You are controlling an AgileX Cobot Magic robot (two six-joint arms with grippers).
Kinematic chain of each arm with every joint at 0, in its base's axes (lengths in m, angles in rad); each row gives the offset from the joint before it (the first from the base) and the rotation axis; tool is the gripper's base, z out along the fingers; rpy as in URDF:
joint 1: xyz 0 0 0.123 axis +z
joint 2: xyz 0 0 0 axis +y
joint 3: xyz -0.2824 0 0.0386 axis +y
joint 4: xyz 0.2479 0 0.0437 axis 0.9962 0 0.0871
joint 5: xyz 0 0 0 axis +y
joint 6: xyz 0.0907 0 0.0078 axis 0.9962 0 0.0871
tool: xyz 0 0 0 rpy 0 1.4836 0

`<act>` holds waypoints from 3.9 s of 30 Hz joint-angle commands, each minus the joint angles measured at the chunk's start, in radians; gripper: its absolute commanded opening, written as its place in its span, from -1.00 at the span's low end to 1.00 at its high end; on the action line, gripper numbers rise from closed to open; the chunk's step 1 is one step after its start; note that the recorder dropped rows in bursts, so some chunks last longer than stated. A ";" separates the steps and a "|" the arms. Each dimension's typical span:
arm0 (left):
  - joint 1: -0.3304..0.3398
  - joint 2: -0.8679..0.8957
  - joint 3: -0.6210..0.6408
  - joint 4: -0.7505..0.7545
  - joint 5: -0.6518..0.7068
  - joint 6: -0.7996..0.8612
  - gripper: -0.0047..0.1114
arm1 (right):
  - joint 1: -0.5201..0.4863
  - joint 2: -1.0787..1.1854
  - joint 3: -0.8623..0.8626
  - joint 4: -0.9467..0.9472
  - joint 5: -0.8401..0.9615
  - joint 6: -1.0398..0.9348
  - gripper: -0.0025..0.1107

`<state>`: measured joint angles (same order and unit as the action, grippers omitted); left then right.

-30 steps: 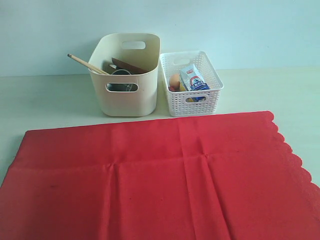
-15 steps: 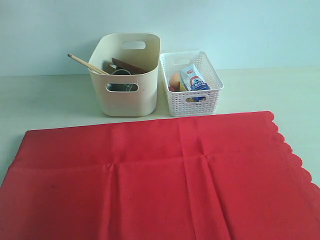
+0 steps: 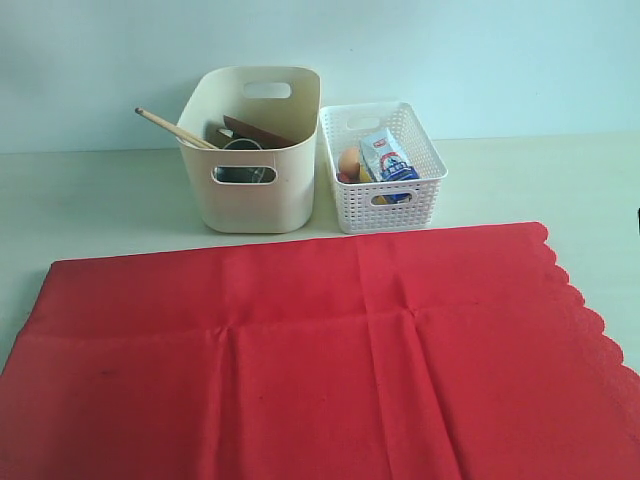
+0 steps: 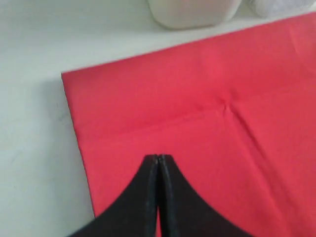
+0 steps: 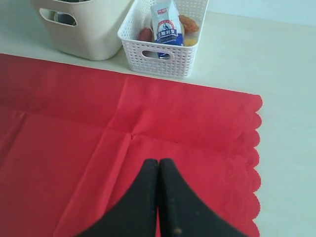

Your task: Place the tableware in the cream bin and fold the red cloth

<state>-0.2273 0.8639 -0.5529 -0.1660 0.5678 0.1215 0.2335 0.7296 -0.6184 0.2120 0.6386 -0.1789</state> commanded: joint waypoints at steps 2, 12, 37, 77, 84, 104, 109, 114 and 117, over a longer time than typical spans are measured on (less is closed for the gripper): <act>-0.002 0.157 -0.035 -0.001 0.074 -0.065 -0.92 | -0.001 0.039 0.006 -0.111 -0.005 0.116 -0.96; 0.059 0.382 -0.034 0.000 0.019 -0.160 -0.92 | -0.001 0.150 0.006 -0.117 0.005 0.131 -0.96; 0.312 0.649 -0.100 -0.244 0.003 0.084 0.22 | -0.001 0.446 -0.080 -0.016 0.134 0.068 -0.96; 0.438 1.023 -0.206 -0.799 0.281 0.726 0.22 | -0.001 0.483 -0.100 0.089 0.176 -0.040 -0.96; 0.438 1.028 -0.217 -0.931 0.441 0.894 0.22 | -0.001 0.483 -0.100 0.089 0.176 -0.042 -0.96; 0.436 1.057 -0.228 -0.989 0.516 0.948 -0.19 | -0.001 0.483 -0.100 0.085 0.178 -0.047 -0.96; 0.436 1.090 -0.230 -0.999 0.498 0.950 -0.27 | -0.001 0.483 -0.100 0.085 0.178 -0.047 -0.96; 0.436 1.081 -0.250 -0.980 0.512 0.950 -0.91 | -0.001 0.483 -0.100 0.085 0.174 -0.046 -0.96; 0.436 1.050 -0.250 -0.975 0.510 0.941 -0.92 | -0.001 0.483 -0.100 0.085 0.172 -0.046 -0.96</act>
<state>0.2101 1.9454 -0.7962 -1.1411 1.0632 1.0643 0.2335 1.2103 -0.7100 0.3006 0.8145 -0.2175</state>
